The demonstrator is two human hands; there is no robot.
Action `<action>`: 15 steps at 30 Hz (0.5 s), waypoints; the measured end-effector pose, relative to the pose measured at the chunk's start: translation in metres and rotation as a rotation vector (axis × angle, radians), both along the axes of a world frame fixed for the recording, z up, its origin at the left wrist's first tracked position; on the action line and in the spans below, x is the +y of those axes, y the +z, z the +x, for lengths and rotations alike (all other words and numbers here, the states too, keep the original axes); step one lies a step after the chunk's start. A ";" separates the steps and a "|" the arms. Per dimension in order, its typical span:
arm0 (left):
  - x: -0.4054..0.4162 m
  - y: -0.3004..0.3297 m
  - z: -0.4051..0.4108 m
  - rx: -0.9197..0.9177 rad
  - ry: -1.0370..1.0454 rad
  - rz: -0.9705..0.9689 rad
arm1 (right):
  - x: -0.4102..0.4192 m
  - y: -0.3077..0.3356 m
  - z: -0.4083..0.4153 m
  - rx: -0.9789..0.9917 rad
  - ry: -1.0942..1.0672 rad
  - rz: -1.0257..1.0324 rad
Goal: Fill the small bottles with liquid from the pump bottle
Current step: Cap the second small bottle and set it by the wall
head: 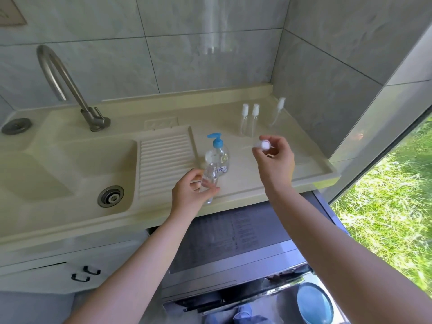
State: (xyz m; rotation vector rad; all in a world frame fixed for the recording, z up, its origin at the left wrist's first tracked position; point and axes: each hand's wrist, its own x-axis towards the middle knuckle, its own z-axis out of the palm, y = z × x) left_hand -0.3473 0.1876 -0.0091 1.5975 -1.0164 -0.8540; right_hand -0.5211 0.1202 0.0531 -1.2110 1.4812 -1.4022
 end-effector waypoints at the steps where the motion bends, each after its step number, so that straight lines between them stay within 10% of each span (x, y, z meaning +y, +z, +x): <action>1: 0.000 0.000 0.000 0.004 0.000 -0.001 | 0.000 0.001 0.000 -0.001 0.000 -0.005; 15: 0.011 0.005 0.008 -0.014 -0.025 -0.009 | 0.021 0.028 0.014 -0.145 0.057 -0.091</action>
